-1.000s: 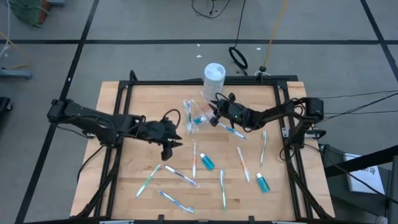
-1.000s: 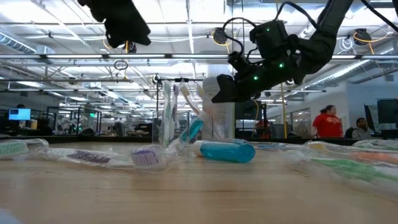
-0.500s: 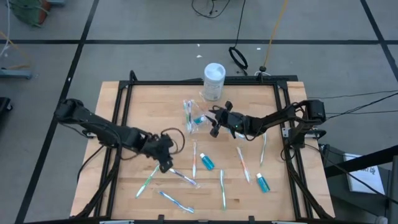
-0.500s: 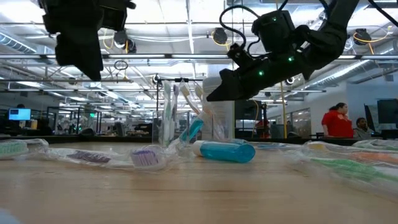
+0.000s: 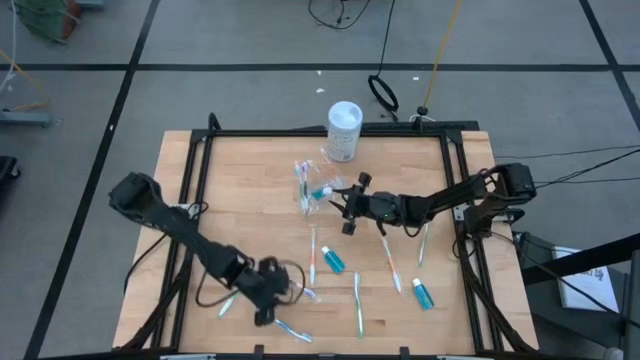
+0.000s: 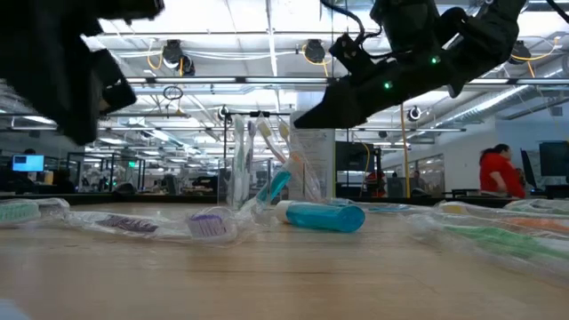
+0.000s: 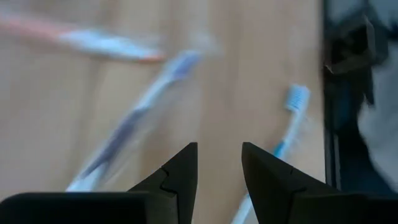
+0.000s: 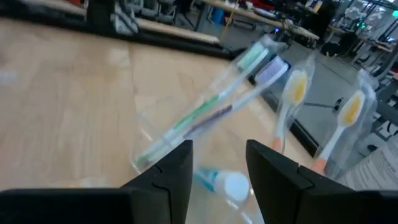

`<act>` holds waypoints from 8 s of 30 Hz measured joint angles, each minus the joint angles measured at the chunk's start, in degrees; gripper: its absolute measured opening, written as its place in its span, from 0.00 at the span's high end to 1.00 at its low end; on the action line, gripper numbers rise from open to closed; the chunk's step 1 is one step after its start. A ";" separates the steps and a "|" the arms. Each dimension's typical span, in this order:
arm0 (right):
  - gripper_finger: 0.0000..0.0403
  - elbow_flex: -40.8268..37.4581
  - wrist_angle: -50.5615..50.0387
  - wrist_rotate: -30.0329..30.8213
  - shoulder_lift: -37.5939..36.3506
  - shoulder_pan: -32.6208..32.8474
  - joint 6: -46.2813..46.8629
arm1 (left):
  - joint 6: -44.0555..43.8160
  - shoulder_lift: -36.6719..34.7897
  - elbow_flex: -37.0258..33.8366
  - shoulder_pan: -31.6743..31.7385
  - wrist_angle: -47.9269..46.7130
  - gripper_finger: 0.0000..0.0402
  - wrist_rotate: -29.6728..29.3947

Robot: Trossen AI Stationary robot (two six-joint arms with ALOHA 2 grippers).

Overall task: Pick & Place toothbrushing station
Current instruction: Put the blue toothbrush into the transparent organizer

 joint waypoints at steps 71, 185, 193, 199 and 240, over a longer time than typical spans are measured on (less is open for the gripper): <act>0.67 -16.83 -11.14 -11.83 -24.81 2.17 27.42 | 54.21 -16.60 -6.43 28.14 34.38 0.97 -17.90; 0.67 -17.04 -10.47 -11.63 -23.35 0.45 26.78 | 40.44 -7.54 -3.88 40.36 30.88 0.59 -18.97; 0.67 -17.04 -10.65 -11.80 -23.35 -2.29 25.49 | 36.45 0.20 10.93 46.50 6.65 0.59 -14.97; 0.67 -17.08 -11.17 -11.83 -23.35 -3.51 23.99 | 35.71 3.11 12.26 46.97 7.51 0.59 -9.48; 0.67 -17.08 -11.24 -11.92 -23.35 -3.45 23.04 | 30.54 -8.80 12.17 43.25 -8.12 0.99 -19.77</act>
